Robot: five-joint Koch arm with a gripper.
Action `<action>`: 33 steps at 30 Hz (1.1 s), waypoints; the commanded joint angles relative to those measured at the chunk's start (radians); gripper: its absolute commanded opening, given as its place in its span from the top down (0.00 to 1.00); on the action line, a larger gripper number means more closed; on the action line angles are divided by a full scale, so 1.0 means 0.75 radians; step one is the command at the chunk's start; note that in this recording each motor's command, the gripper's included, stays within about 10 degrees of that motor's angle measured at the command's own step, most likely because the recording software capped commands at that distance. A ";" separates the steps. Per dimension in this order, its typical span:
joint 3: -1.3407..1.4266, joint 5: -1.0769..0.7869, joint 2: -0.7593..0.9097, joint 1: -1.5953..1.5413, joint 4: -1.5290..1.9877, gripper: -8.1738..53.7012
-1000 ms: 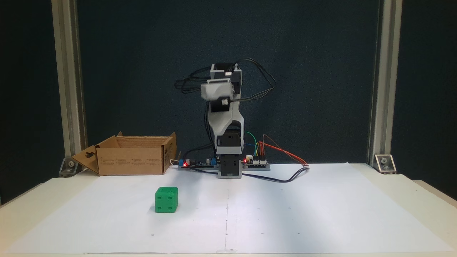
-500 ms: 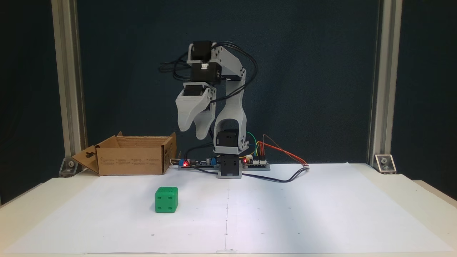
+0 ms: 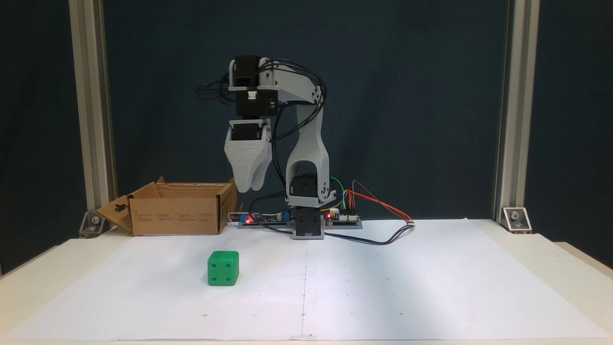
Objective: Grasp a green dice and put it in the bin.
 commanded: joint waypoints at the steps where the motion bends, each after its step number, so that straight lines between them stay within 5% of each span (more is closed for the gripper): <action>1: -0.123 -0.104 -0.027 0.035 0.082 0.16; 15: -0.264 -0.117 -0.254 0.125 -0.012 0.16; 33: -0.084 -0.117 -0.288 0.098 -0.192 0.16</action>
